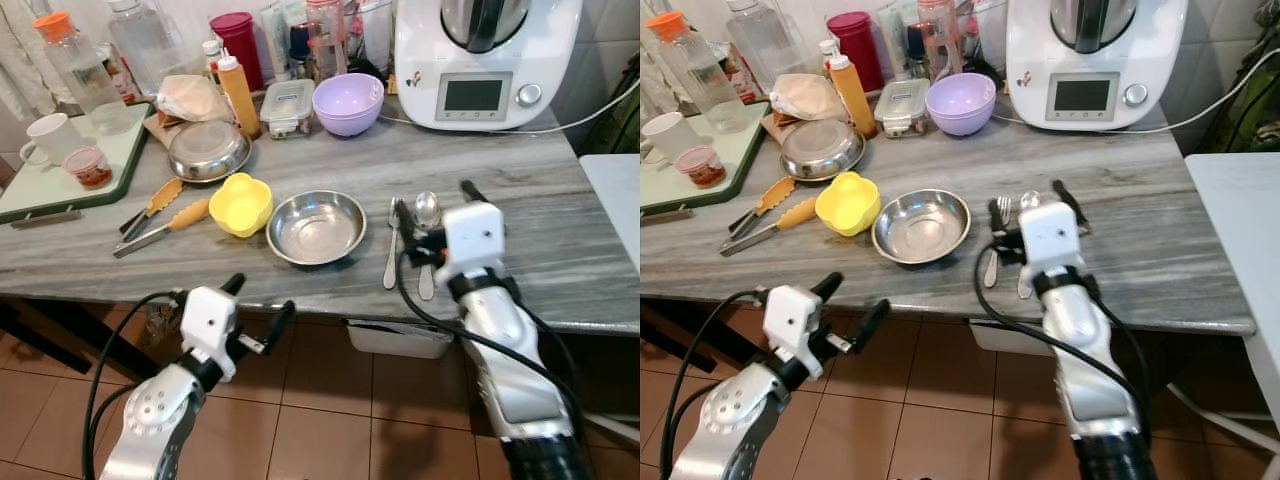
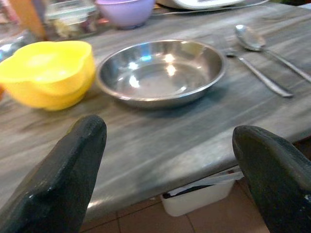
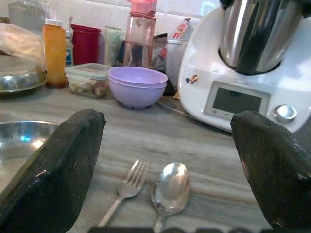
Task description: Setting the table
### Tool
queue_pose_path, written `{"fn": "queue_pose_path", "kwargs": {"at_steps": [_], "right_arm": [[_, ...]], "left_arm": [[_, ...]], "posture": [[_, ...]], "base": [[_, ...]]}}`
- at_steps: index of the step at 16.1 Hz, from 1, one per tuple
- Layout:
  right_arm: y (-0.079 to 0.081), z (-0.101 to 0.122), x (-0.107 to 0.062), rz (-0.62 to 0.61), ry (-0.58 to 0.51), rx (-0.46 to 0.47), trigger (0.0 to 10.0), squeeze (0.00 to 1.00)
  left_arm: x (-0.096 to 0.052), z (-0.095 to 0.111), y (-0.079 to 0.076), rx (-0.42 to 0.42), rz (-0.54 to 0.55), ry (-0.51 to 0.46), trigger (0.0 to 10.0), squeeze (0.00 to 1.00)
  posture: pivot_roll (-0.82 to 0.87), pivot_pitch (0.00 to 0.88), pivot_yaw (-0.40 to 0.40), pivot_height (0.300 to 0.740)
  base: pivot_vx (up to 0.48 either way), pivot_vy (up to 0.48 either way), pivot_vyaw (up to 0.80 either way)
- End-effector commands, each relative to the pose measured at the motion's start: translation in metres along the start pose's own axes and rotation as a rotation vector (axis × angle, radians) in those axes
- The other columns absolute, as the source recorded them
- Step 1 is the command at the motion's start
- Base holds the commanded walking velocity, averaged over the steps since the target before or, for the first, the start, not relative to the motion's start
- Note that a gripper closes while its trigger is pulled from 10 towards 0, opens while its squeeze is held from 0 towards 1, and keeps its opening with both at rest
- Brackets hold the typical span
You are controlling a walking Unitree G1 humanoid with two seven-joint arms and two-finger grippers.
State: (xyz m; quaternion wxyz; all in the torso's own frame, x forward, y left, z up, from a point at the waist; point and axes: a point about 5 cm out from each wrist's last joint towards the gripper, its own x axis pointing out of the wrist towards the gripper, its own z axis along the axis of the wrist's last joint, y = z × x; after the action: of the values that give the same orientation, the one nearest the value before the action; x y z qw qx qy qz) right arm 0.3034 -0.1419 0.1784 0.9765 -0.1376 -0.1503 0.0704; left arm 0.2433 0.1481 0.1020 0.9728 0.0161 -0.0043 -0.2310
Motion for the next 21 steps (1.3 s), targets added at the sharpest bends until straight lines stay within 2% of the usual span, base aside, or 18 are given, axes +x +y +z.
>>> {"fn": "queue_pose_path", "kwargs": {"at_steps": [1,4,5,6,7,9,10,11,12,15,18,21], "right_arm": [[0.001,0.006,-0.002,0.014,-0.028,-0.008,10.0,1.0],[-0.001,0.007,-0.005,0.031,-0.037,-0.045,10.0,1.0],[-0.001,0.006,-0.009,0.031,-0.032,-0.058,10.0,1.0],[-0.002,0.002,-0.012,0.02,-0.015,-0.061,10.0,1.0],[-0.004,-0.004,-0.018,0.003,0.014,-0.071,10.0,1.0],[-0.003,-0.01,-0.025,0.008,0.05,-0.067,10.0,0.99],[-0.002,-0.01,-0.026,0.013,0.053,-0.066,10.0,0.48],[-0.001,-0.01,-0.026,0.015,0.055,-0.066,10.0,0.26],[-0.001,-0.011,-0.027,0.017,0.058,-0.066,10.0,0.0],[0.001,-0.012,-0.027,0.017,0.066,-0.048,10.0,0.0],[0.012,-0.01,-0.024,0.057,0.049,-0.037,10.0,0.0],[0.013,-0.008,-0.02,0.068,0.046,-0.039,10.0,0.0]], "left_arm": [[-0.007,-0.003,0.005,0.008,0.054,0.003,10.0,0.0],[-0.019,-0.003,0.005,-0.021,0.126,-0.023,10.0,0.0],[-0.026,-0.004,0.008,-0.143,0.195,-0.035,10.0,0.0],[-0.029,-0.008,0.011,-0.198,0.219,-0.024,10.0,0.0],[-0.032,-0.011,0.014,-0.216,0.242,-0.01,10.0,0.0],[-0.035,-0.014,0.02,-0.155,0.283,0.004,10.0,0.0],[-0.036,-0.014,0.021,-0.142,0.294,0.014,10.0,0.0],[-0.036,-0.016,0.021,-0.149,0.299,0.026,10.0,0.0],[-0.036,-0.018,0.022,-0.15,0.313,0.048,10.0,0.0],[-0.034,-0.018,0.022,-0.132,0.33,0.058,10.0,0.0],[-0.027,-0.015,0.019,-0.126,0.329,0.048,10.0,0.0],[-0.025,-0.014,0.017,-0.11,0.343,0.065,10.0,0.0]], "posture": [[-0.14,0.086,0.117,0.74],[-0.13,0.091,0.106,0.74],[-0.13,0.091,0.102,0.74],[-0.13,0.095,0.101,0.74],[-0.12,0.098,0.099,0.74],[-0.12,0.102,0.101,0.74],[-0.12,0.107,0.103,0.74],[-0.12,0.11,0.107,0.74],[-0.12,0.111,0.11,0.74],[-0.12,0.108,0.113,0.74],[-0.12,0.099,0.106,0.74],[-0.12,0.1,0.098,0.74]], "base": [[0.0,0.0,0.0],[0.0,0.0,0.0],[0.0,0.0,0.0],[0.0,0.0,0.0],[0.0,0.0,0.0],[0.0,0.0,-0.35],[0.0,0.0,-0.79],[0.0,0.0,-0.79],[0.0,0.0,-0.78],[0.0,0.0,-0.54],[0.0,0.0,0.0],[0.0,0.0,0.0]]}}
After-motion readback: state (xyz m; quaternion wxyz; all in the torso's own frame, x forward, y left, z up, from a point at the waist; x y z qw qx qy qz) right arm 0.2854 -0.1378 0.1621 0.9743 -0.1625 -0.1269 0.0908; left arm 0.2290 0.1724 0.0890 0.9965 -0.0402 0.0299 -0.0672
